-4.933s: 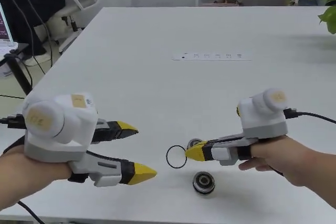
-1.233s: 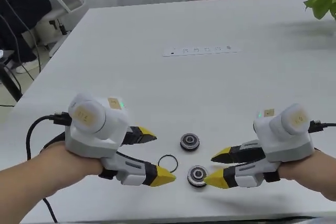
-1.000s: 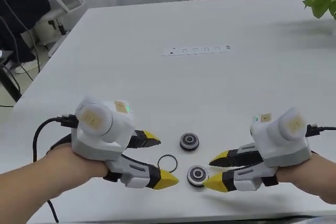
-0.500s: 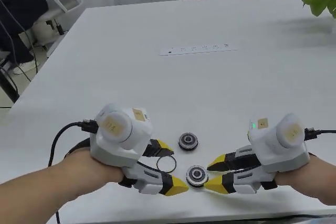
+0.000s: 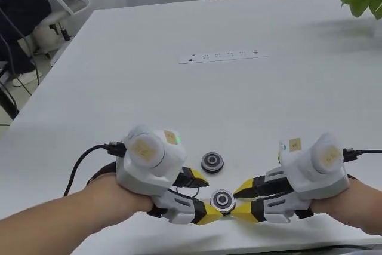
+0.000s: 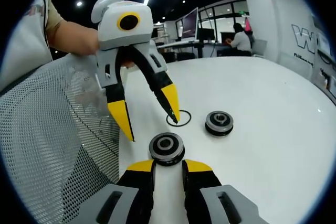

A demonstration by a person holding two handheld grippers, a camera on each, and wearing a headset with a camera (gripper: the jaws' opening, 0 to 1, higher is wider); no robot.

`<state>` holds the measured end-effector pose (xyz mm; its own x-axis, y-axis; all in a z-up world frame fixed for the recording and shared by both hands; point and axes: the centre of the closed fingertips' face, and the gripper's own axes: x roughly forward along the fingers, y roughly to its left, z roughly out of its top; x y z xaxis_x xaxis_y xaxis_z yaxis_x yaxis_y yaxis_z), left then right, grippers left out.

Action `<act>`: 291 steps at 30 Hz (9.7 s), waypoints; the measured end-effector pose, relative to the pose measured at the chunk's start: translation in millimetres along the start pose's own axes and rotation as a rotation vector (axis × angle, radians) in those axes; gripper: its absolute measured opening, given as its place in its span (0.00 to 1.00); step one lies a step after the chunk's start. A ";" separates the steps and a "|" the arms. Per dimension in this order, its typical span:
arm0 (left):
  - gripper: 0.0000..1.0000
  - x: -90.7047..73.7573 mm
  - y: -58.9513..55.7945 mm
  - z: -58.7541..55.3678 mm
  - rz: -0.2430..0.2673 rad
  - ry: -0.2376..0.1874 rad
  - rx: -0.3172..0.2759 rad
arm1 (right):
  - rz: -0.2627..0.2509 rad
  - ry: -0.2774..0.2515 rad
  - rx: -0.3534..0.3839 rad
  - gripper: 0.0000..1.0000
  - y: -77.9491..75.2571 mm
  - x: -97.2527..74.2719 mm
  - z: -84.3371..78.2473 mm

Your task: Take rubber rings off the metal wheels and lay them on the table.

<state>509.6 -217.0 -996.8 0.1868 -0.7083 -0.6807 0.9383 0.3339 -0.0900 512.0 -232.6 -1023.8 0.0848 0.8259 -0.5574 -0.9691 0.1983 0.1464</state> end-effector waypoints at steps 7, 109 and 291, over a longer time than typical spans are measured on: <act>0.31 7.0 -1.7 0.3 -0.007 0.003 -0.003 | -0.002 -0.012 0.011 0.17 -1.2 0.9 0.1; 0.13 16.9 5.3 2.6 0.101 -0.042 0.073 | 0.045 -0.206 0.477 0.00 1.7 -8.3 20.2; 0.55 -106.8 45.8 -38.3 0.250 -0.118 -0.138 | 0.054 -0.031 0.413 0.16 -17.6 49.5 46.1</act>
<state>521.5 -102.1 -956.1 0.4471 -0.6584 -0.6055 0.8123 0.5823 -0.0334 544.0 -170.8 -1016.2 0.0498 0.8553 -0.5158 -0.7984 0.3443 0.4940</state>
